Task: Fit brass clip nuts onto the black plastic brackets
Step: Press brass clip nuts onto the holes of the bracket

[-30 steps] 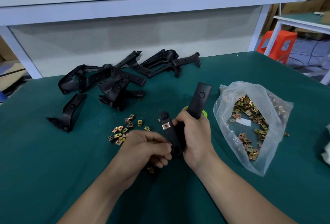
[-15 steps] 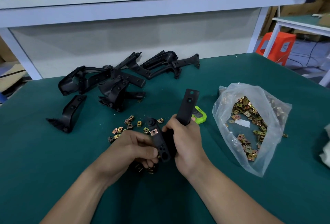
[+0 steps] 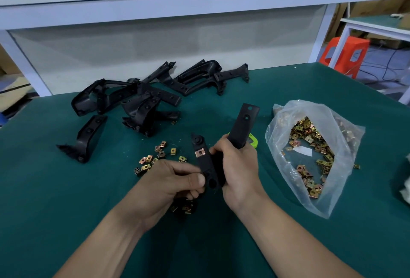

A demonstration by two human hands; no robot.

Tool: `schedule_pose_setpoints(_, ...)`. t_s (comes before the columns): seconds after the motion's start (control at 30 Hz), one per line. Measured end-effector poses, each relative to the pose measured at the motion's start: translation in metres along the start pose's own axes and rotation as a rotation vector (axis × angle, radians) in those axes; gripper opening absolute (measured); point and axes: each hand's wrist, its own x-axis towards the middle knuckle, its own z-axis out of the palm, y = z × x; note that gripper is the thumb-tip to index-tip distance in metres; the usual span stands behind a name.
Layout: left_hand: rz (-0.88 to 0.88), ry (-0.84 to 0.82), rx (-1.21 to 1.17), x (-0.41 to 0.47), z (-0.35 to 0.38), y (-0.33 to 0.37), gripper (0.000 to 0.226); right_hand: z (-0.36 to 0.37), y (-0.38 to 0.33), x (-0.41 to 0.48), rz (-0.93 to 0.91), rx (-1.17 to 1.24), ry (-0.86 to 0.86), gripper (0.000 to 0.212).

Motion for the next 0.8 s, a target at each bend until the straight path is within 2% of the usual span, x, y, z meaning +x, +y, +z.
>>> schedule_pose_setpoints(0.2,0.064,0.022,0.141,0.000,0.006,-0.001,0.013,-0.003,-0.004,0.000,-0.019,-0.018,-0.049,0.029)
schedule_pose_setpoints(0.33,0.058,0.070,-0.021,-0.002,0.016,-0.003,0.009,-0.005,-0.006,0.003,-0.079,-0.028,-0.074,0.022)
schedule_pose_setpoints(0.43,0.053,0.116,-0.148,-0.002,0.019,-0.005,0.020,-0.004,-0.002,0.005,-0.128,-0.069,-0.046,0.022)
schedule_pose_setpoints(0.57,0.113,0.104,-0.112,0.000,0.020,-0.004,0.044,-0.006,-0.001,0.007,-0.280,-0.196,-0.029,0.016)
schedule_pose_setpoints(0.67,0.134,0.129,-0.063,-0.001,0.019,-0.008,0.045,-0.007,0.002,0.007,-0.377,-0.247,-0.024,0.013)
schedule_pose_setpoints(0.73,0.159,0.176,0.020,-0.001,0.024,-0.011,0.043,-0.006,0.004,0.005,-0.360,-0.258,-0.014,0.016)
schedule_pose_setpoints(0.8,0.212,0.287,0.078,0.001,0.031,-0.012,0.037,-0.003,0.007,0.004,-0.204,-0.125,0.022,0.018)
